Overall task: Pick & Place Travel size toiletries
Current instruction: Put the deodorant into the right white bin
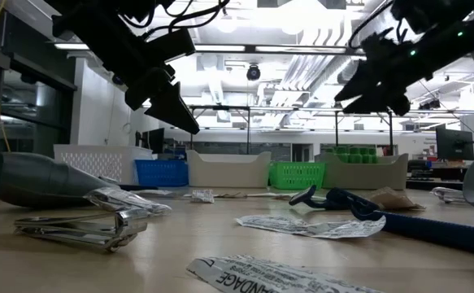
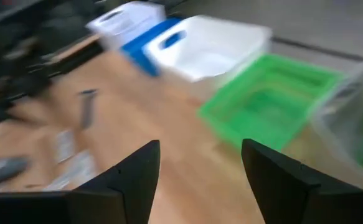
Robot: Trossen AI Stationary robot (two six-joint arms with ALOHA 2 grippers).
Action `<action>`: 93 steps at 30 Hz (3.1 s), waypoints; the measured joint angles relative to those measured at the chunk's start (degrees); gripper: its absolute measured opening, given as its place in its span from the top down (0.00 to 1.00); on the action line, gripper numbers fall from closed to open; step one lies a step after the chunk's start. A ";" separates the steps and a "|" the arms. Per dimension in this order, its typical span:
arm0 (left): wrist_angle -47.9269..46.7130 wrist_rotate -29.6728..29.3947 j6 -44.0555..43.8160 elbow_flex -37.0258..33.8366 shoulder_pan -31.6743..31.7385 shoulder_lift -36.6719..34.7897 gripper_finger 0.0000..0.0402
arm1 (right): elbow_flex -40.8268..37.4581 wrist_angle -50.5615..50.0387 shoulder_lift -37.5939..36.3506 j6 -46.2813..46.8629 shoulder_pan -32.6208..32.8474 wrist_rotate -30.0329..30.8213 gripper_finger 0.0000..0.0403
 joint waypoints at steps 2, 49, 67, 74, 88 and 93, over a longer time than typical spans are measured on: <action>-0.04 0.00 0.00 0.00 0.01 0.00 0.62 | 0.00 -0.25 -1.05 0.18 2.32 -2.06 0.46; -0.32 0.04 -0.17 0.02 0.00 0.00 0.62 | 28.13 -43.19 30.34 52.13 39.80 -35.52 0.47; -0.32 1.29 -0.13 0.07 -0.01 0.00 0.62 | 38.38 -59.08 48.75 47.69 39.94 -24.70 0.47; -0.32 1.27 -0.09 0.07 -0.01 0.00 0.62 | 38.38 -55.81 48.74 46.02 40.55 -23.08 0.47; -0.34 1.25 0.02 0.07 0.00 0.00 0.62 | 38.38 -56.48 48.76 46.05 40.32 -22.07 0.28; -0.34 1.25 0.02 0.07 -0.01 0.00 0.62 | 37.90 -57.45 48.75 47.96 40.29 -21.05 0.17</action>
